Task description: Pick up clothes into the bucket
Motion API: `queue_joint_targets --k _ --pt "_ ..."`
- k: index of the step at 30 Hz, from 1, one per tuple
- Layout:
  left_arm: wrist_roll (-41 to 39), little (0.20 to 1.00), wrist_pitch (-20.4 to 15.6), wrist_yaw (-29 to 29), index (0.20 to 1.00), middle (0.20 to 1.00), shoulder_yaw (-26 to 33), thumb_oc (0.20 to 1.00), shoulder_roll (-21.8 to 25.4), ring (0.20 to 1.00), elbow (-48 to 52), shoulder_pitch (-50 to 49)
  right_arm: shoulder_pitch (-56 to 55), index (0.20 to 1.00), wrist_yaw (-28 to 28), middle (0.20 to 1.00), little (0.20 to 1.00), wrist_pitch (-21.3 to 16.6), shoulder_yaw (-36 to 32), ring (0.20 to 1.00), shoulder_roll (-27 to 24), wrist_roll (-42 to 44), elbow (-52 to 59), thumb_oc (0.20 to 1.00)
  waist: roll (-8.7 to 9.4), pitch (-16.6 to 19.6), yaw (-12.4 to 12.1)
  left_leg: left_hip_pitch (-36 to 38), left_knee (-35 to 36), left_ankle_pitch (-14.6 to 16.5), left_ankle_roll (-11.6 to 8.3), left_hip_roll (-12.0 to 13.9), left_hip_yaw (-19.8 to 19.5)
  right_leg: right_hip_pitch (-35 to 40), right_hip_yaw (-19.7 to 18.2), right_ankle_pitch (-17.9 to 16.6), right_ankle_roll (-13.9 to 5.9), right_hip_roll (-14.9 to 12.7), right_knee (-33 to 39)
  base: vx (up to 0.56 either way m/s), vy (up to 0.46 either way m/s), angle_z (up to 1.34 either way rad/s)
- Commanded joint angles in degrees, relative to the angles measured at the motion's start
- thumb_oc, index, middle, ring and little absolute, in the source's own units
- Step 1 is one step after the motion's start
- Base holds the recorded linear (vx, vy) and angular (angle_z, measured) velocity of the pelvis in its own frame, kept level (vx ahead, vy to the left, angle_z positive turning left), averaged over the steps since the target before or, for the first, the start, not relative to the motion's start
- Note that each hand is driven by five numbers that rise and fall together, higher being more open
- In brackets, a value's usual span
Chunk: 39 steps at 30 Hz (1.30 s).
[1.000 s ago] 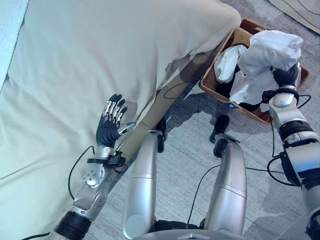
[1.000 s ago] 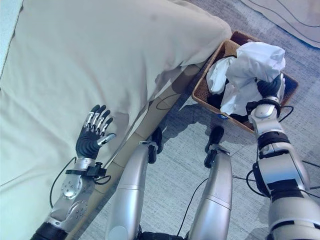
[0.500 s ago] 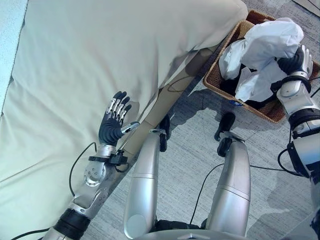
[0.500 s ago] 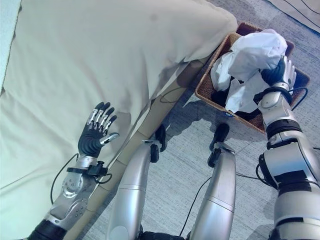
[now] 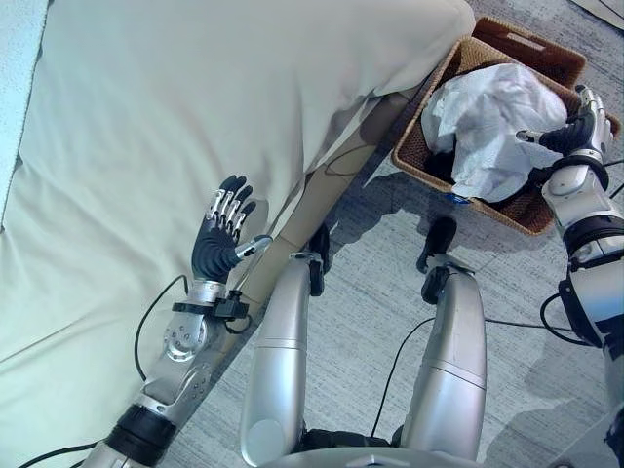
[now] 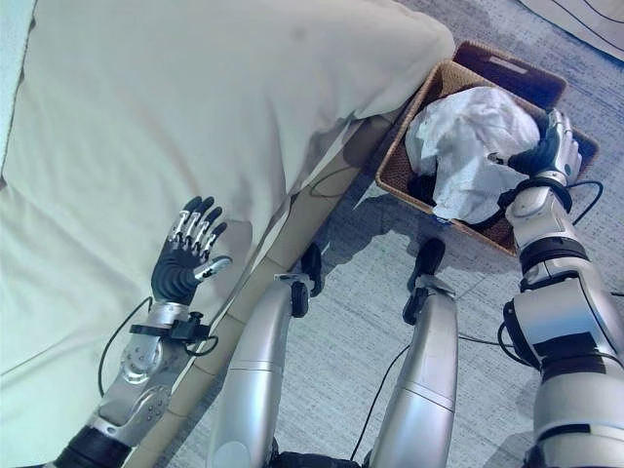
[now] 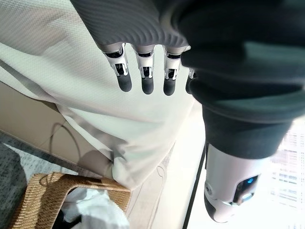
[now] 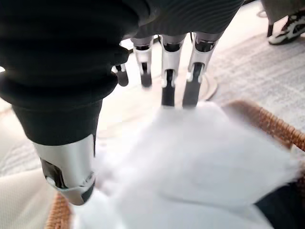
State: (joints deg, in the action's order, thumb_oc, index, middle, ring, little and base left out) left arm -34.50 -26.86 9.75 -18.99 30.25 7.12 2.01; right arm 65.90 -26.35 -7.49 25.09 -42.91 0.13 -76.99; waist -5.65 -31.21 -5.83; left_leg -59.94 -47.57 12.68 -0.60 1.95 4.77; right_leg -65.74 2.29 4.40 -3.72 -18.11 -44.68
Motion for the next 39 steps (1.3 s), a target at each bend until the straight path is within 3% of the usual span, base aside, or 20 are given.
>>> queue_joint_targets --k 1,13,15,16,20,22,24,26,29,34,39 --pt "0.88 1.000 -2.51 0.26 1.000 1.000 2.53 1.000 -2.19 1.000 4.39 -1.26 1.24 1.000 -0.38 1.000 1.000 -0.07 0.26 1.000 -0.91 0.74 -0.89 1.000 -2.98 1.47 1.77 0.11 1.53 -0.17 -0.22 -0.86 -1.45 4.90 -0.20 5.37 -2.55 0.56 -3.19 0.00 0.000 0.00" --pt "0.34 1.000 -3.03 -1.57 1.000 1.000 4.63 1.000 -3.20 1.000 1.04 1.46 -5.29 1.000 2.59 1.000 1.000 -1.90 -1.11 1.000 1.72 2.01 2.93 1.000 -0.72 3.38 2.18 12.31 15.15 -4.94 -1.27 -0.19 -2.02 17.50 2.85 0.64 -3.55 1.86 10.67 0.00 -0.021 -0.04" --pt "0.82 1.000 -3.02 -1.19 1.000 1.000 5.32 1.000 -3.82 1.000 -0.40 2.33 -8.95 1.000 2.65 1.000 1.000 -3.14 -2.34 1.000 3.06 2.82 6.63 1.000 0.18 3.80 2.53 15.79 17.59 -5.65 -1.50 0.04 -2.13 21.32 3.49 -0.26 -3.83 2.10 13.64 0.02 -0.035 -0.03" --pt "0.91 1.000 -3.03 -1.16 1.000 1.000 5.64 1.000 -4.10 1.000 -0.51 2.53 -10.45 1.000 2.83 1.000 1.000 -3.55 -2.69 1.000 3.66 2.88 8.35 1.000 0.63 3.86 2.74 16.45 19.07 -7.82 -1.13 0.04 -1.88 22.30 4.10 -2.34 -3.39 2.02 15.45 -0.01 -0.050 0.00" --pt "-0.14 1.000 -2.92 -2.71 1.000 1.000 7.00 1.000 -5.10 1.000 -2.90 2.35 -22.86 1.000 4.67 1.000 1.000 -6.35 -5.91 1.000 6.68 4.27 21.42 1.000 2.60 5.09 3.84 23.60 23.19 -9.03 -1.66 0.20 -2.89 30.79 5.71 -3.50 -3.74 2.44 20.80 0.10 -0.067 0.03" --pt "-0.30 1.000 -2.60 -4.02 1.000 1.000 8.54 1.000 -5.53 1.000 -5.30 1.44 -35.16 1.000 6.18 1.000 1.000 -8.73 -11.34 1.000 9.83 6.57 33.16 1.000 4.15 6.52 4.66 29.37 26.40 -9.51 -2.03 0.76 -3.74 37.49 6.90 -3.88 -4.10 2.54 24.24 0.18 -0.092 0.07" --pt "-0.86 1.000 -2.59 -5.00 1.000 1.000 8.71 1.000 -5.70 1.000 -6.11 0.87 -37.90 1.000 6.41 1.000 1.000 -9.38 -12.73 1.000 10.64 6.83 35.14 1.000 4.45 6.85 4.64 31.41 27.55 -9.70 -2.13 0.87 -4.17 39.98 7.66 -4.11 -4.15 2.59 25.62 0.13 -0.060 0.14" --pt "-1.93 1.000 -2.00 -6.57 1.000 1.000 10.42 1.000 -6.29 1.000 -7.81 -0.63 -45.88 1.000 8.03 1.000 1.000 -11.46 -18.35 1.000 14.25 10.52 42.22 1.000 5.45 9.31 4.83 37.58 32.87 -11.04 -2.57 1.68 -4.91 46.48 9.54 -5.44 -4.77 2.97 30.54 0.19 -0.079 0.04" --pt "0.05 1.000 -1.19 -7.44 1.000 1.000 12.02 1.000 -6.08 1.000 -9.05 -2.61 -51.63 1.000 10.72 1.000 1.000 -13.04 -21.58 1.000 18.65 14.96 46.29 1.000 6.14 12.23 4.46 43.94 39.24 -12.77 -2.83 2.33 -5.26 52.28 11.04 -6.68 -5.51 3.82 35.38 0.16 -0.031 0.13" --pt "2.67 1.000 0.24 -8.80 1.000 1.000 14.55 1.000 -7.14 1.000 -11.21 -6.03 -59.94 1.000 15.03 1.000 1.000 -13.66 -23.15 1.000 22.60 17.05 52.49 1.000 7.13 17.17 4.59 50.85 47.79 -16.10 -3.90 2.57 -5.15 58.57 13.73 -7.59 -6.23 5.16 40.96 0.12 -0.002 0.10" --pt "4.58 1.000 1.13 -9.77 1.000 1.000 15.79 1.000 -8.50 1.000 -12.22 -9.00 -63.96 1.000 18.20 1.000 1.000 -13.39 -21.96 1.000 25.29 19.07 54.68 1.000 8.00 20.53 4.37 54.80 50.23 -16.43 -4.49 3.29 -4.31 62.38 14.98 -8.57 -6.63 5.85 44.05 0.07 0.012 0.18"
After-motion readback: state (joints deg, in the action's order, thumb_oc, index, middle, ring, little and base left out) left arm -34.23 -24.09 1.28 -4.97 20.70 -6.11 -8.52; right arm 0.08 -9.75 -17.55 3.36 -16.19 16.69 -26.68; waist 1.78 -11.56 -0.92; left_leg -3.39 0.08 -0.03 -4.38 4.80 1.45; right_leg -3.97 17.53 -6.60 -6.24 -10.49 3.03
